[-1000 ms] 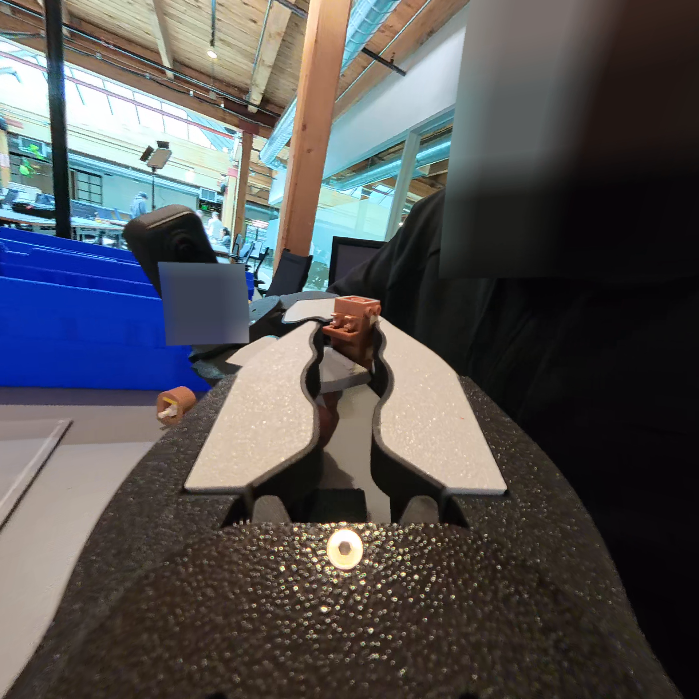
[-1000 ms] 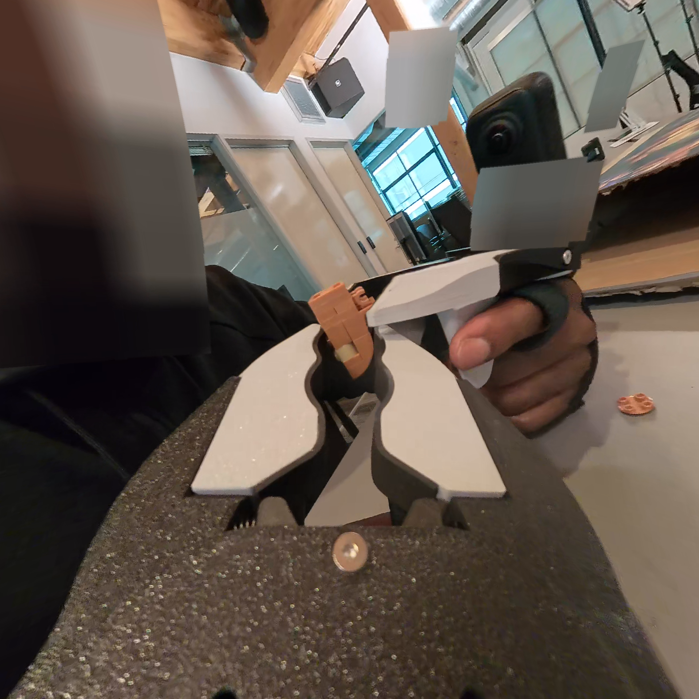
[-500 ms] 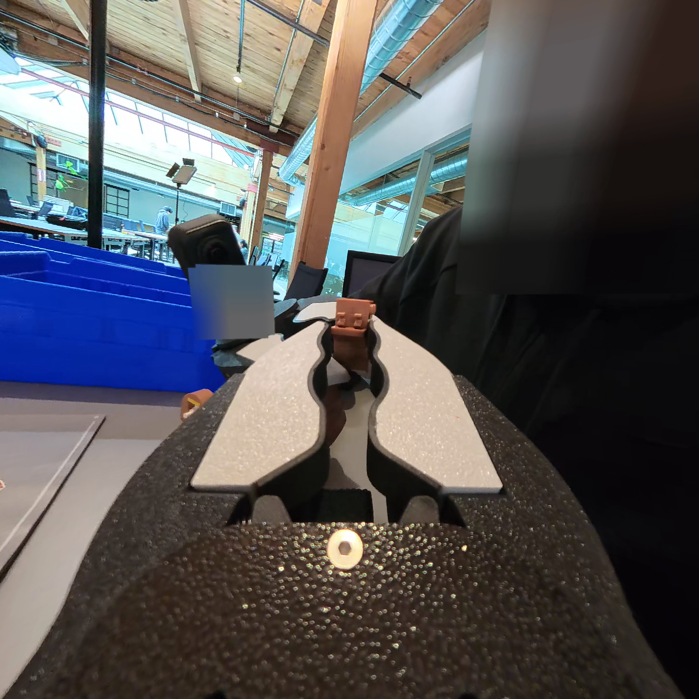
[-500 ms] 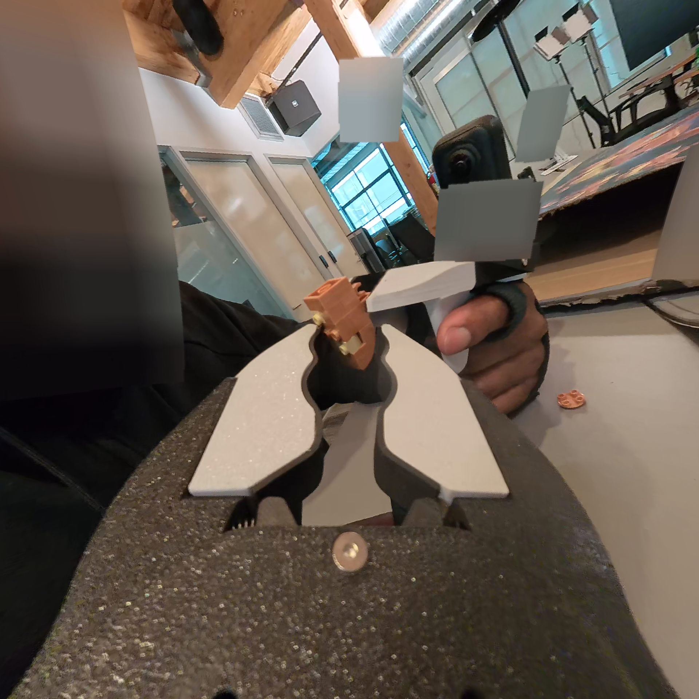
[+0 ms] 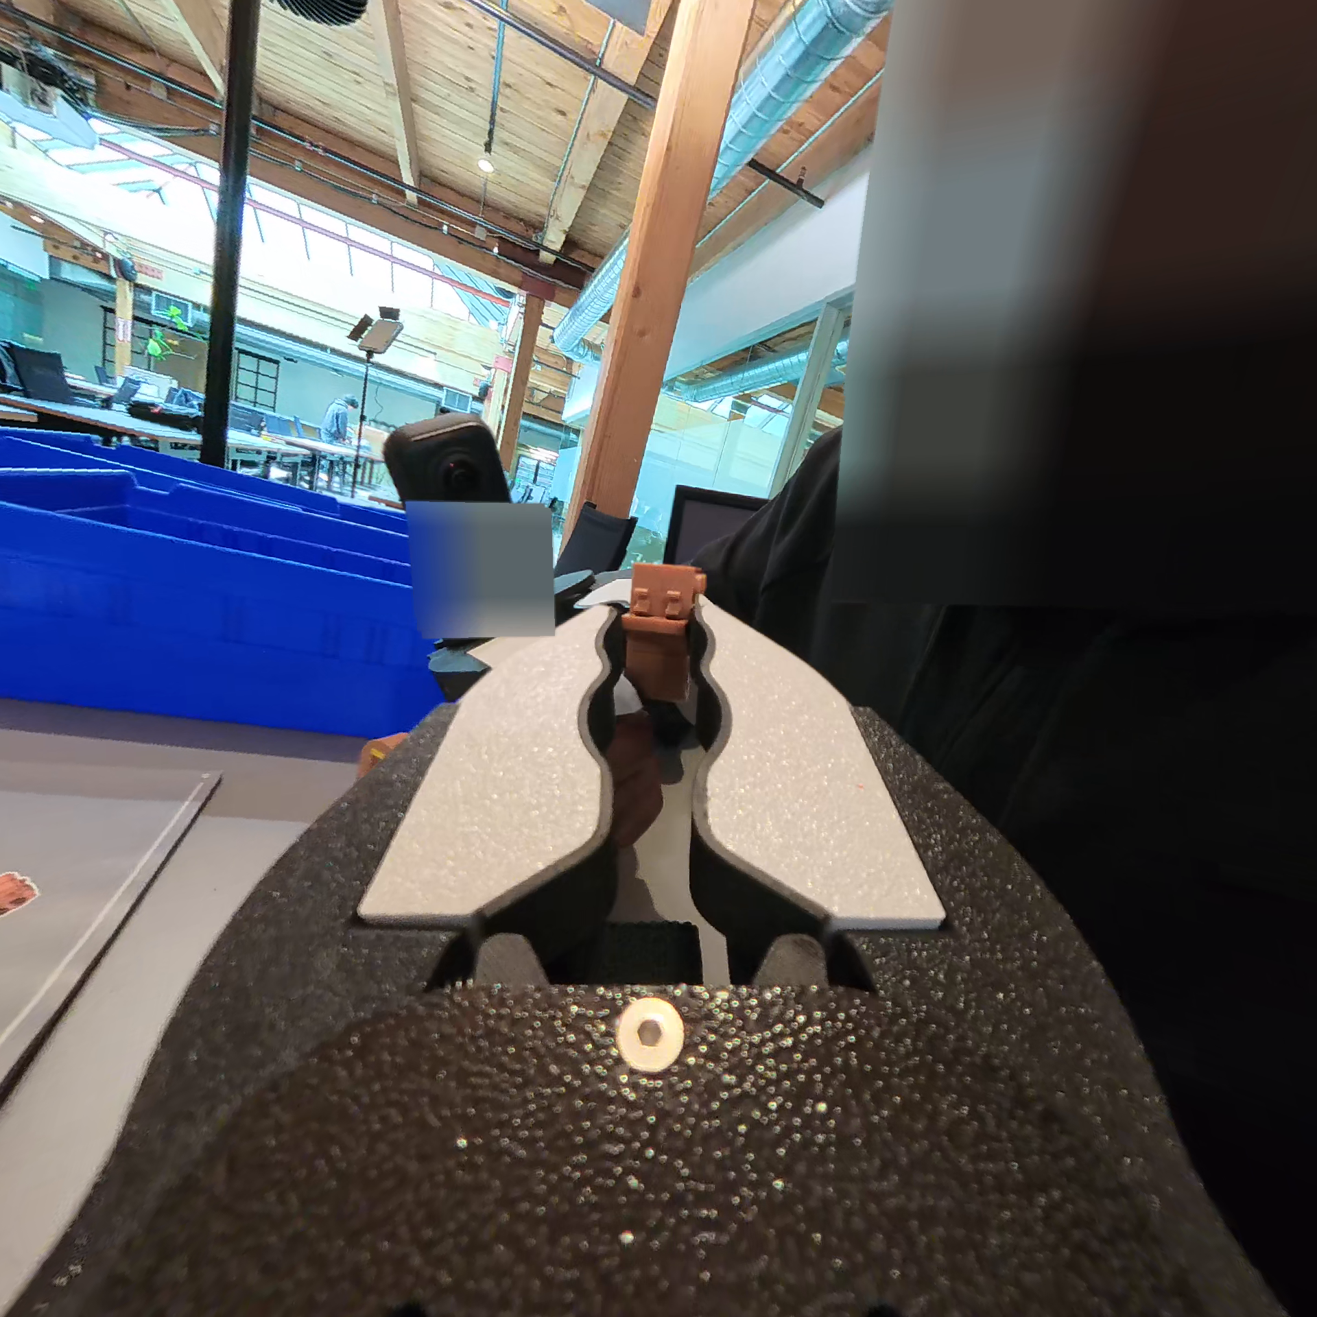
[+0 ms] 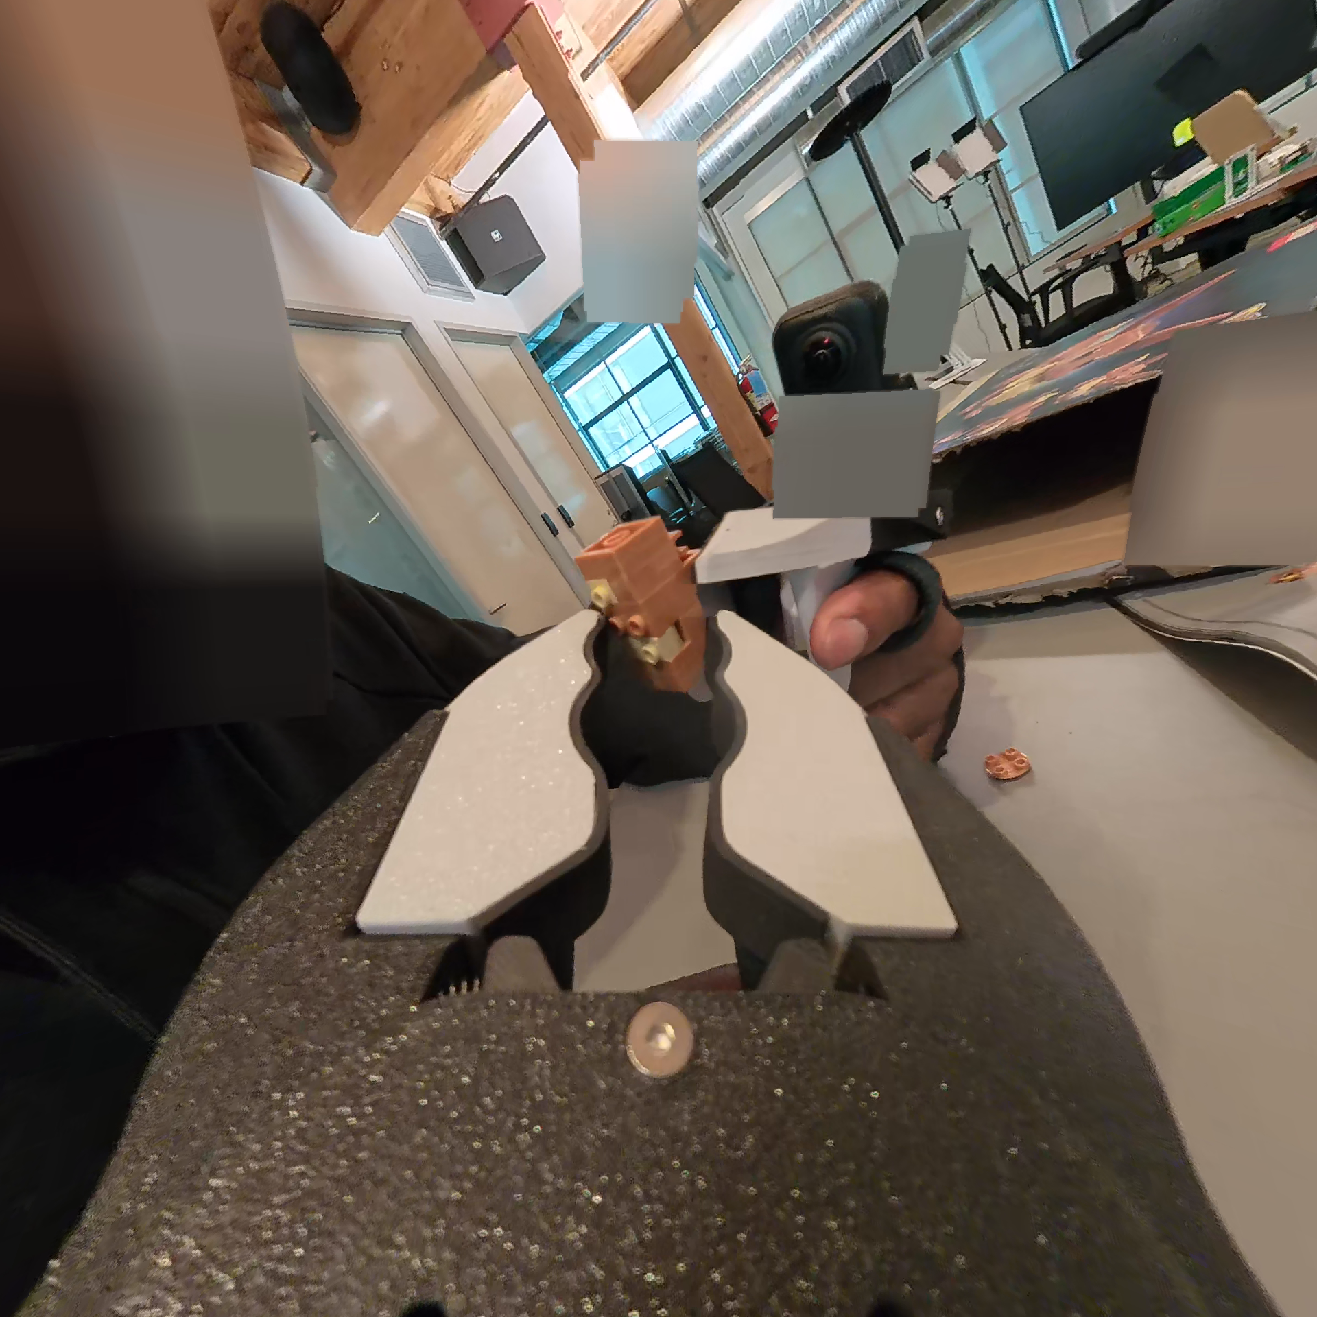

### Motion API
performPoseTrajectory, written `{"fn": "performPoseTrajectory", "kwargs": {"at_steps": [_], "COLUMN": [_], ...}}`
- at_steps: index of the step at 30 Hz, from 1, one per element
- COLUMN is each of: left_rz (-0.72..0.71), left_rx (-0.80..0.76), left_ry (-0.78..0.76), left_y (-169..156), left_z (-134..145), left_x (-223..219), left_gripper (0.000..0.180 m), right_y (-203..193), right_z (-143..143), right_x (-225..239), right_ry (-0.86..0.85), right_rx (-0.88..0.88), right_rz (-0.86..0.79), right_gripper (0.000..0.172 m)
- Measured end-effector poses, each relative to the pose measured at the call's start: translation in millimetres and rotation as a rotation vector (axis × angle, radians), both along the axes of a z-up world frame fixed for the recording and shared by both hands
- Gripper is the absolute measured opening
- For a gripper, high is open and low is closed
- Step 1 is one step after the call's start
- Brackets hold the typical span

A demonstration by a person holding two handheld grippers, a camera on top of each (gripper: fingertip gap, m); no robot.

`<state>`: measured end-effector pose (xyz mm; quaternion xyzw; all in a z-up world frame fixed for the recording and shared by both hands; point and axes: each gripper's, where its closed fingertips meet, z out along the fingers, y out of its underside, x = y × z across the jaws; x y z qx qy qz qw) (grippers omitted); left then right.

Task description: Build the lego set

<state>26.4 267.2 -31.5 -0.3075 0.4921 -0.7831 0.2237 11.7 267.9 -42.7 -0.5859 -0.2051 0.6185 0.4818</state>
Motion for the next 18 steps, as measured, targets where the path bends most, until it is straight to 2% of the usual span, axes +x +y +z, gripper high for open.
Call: {"fn": "performPoseTrajectory", "kwargs": {"at_steps": [12, 18], "left_rz": [0.043, 0.069], "left_rx": [0.022, 0.044], "left_ry": [0.041, 0.018], "left_y": [2.7, 9.5], "left_z": [-9.4, -2.7], "left_x": [7.8, 2.9], "left_gripper": [0.017, 0.016], "right_y": [5.6, 14.0], "right_z": [-2.7, -3.5], "right_x": [4.6, 9.6], "right_ry": [0.043, -0.043], "right_rx": [-0.029, 0.004], "right_rz": [0.006, -0.076], "right_gripper": [0.025, 0.031]}}
